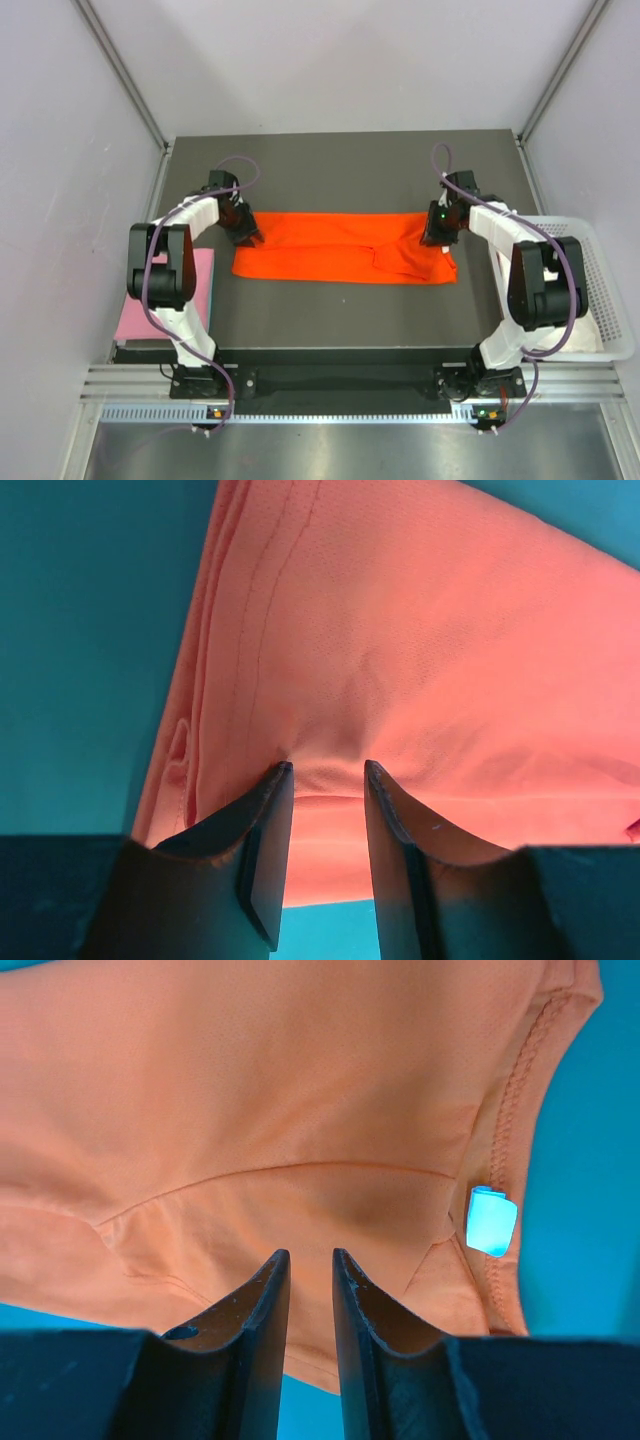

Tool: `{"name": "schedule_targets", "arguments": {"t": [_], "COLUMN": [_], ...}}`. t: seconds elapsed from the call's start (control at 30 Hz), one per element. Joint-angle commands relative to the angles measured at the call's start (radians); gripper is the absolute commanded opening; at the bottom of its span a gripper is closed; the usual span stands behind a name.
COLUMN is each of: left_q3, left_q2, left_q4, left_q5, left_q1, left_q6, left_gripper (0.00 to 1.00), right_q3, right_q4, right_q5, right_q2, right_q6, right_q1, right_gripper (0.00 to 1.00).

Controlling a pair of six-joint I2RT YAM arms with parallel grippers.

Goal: Fold and stack the t-shirts
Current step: Fold the tshirt

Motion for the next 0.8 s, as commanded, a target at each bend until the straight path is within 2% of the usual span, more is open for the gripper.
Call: {"name": "schedule_targets", "arguments": {"t": [0.0,0.2,0.3,0.4,0.6,0.77], "left_q3": [0.021,-0.009,-0.013,0.033,0.067,-0.034], "left_q2": [-0.058,0.005,0.001,-0.027,-0.174,-0.326], "left_q4": [-0.023,-0.019,0.012,-0.009,-0.023,-0.033], "left_q5": [-0.022,-0.039,-0.045,-0.055,-0.032,0.037], "left_q1": [0.003,0.023,0.029,0.028,0.02,0.003], "left_q6": [0.032,0.059,0.078,0.088,0.068,0.028], "left_gripper": [0.4,0.41,0.48,0.51,0.56,0.57], "right_q3": [0.064,0.062,0.004,-0.085,-0.22,-0.298], "right_q4": [-0.011,-0.083,-0.088,-0.068,-0.054,-0.038], "right_q5": [0.007,0.052,0.049,0.046,0.104,0.121], "right_q2": [0.004,-0.07,-0.15,-0.249,-0.372,-0.413], "right_q6": [0.002,0.061,0.083,0.1,0.115,0.157], "right_q1": [-0.016,-0.016,-0.014,-0.016,-0.019,-0.021], "right_gripper": [0.25,0.28,0.31,0.37,0.44,0.46]}}
